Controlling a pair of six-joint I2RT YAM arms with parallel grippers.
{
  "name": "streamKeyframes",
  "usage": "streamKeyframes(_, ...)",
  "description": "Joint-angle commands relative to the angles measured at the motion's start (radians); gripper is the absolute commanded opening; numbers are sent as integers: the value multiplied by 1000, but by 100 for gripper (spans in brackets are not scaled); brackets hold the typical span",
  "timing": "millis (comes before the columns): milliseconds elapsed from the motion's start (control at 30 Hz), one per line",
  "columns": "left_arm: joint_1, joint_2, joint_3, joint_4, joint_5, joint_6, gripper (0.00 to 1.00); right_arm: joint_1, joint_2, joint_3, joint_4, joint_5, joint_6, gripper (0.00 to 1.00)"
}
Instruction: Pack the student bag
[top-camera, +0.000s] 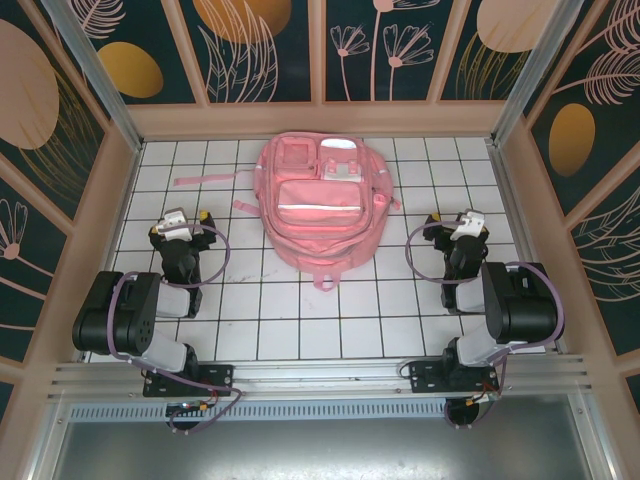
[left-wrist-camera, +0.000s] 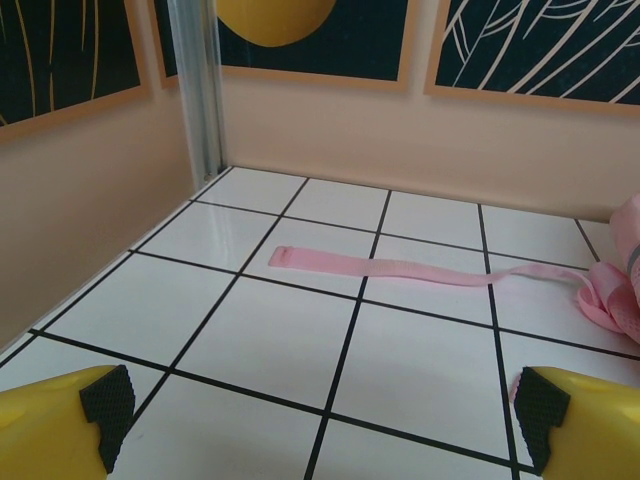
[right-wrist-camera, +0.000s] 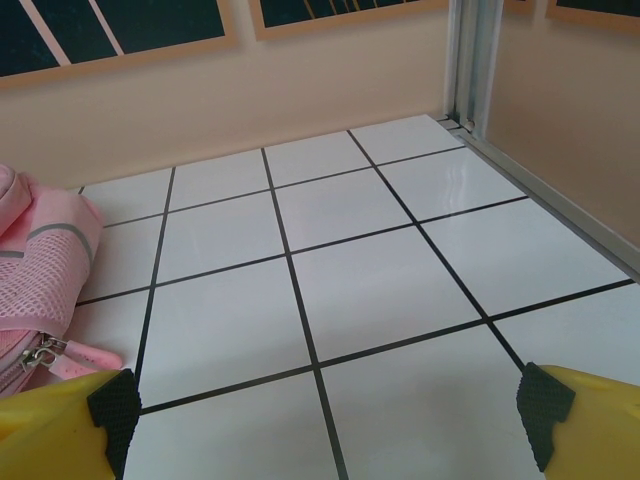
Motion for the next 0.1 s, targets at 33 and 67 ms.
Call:
streamKeyframes(33, 7, 3, -3, 35, 19, 17, 99, -1, 3, 5, 46, -21, -13, 99)
streamKeyframes(67, 7, 1, -3, 35, 21, 17, 99, -1, 4, 4, 46, -21, -13, 99)
